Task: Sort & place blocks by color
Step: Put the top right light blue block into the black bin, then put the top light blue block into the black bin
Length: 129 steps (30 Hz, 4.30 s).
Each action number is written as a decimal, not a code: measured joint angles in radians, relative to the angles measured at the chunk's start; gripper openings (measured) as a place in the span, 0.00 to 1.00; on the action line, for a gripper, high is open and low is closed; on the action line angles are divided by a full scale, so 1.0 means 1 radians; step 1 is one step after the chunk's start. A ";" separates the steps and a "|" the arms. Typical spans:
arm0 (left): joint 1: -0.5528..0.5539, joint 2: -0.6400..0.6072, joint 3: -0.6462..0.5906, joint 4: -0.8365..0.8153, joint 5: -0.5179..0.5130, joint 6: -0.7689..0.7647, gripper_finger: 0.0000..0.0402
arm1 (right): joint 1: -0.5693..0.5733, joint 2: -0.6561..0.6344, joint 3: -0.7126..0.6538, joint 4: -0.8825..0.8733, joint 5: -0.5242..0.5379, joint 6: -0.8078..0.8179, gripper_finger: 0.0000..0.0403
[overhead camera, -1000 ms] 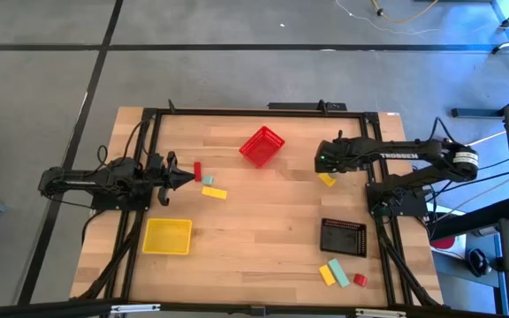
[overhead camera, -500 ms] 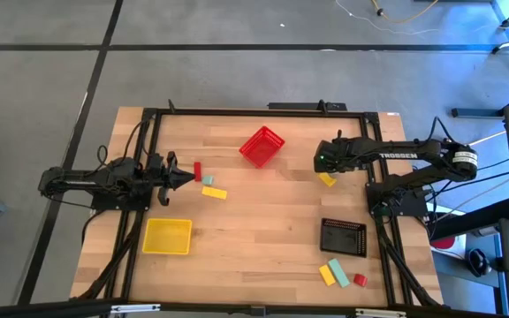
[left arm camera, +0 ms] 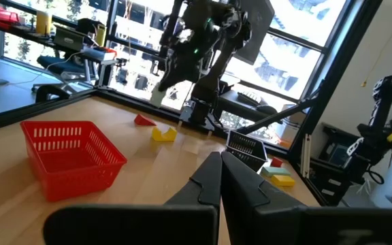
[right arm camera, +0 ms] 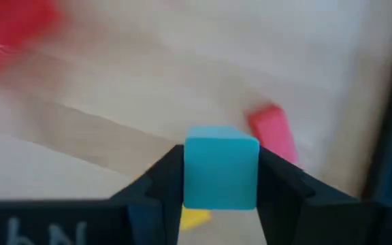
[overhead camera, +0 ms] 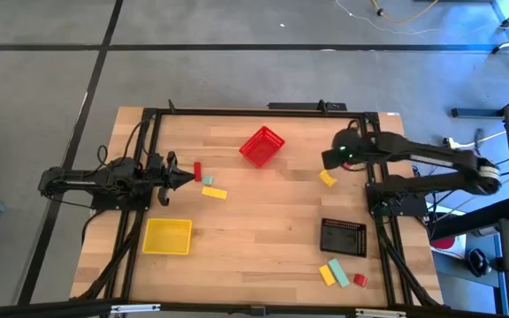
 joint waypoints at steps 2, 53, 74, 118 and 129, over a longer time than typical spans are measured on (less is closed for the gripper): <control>0.000 0.000 0.000 0.000 0.000 0.000 0.00 | 0.015 -0.081 -0.003 0.073 -0.004 -0.056 0.34; 0.044 0.652 0.501 0.169 -0.105 -0.033 0.00 | 0.114 -0.231 -0.008 0.745 -0.456 -0.443 0.34; 0.046 0.650 0.501 0.173 -0.117 -0.045 0.00 | 0.270 -0.204 0.102 0.511 -0.780 -0.068 0.34; 0.046 0.650 0.501 0.173 -0.166 0.007 0.00 | 0.982 0.502 0.144 -0.055 -0.107 0.699 0.40; 0.046 0.650 0.501 0.173 -0.166 0.007 0.00 | 0.979 0.497 0.144 -0.033 -0.210 0.661 0.64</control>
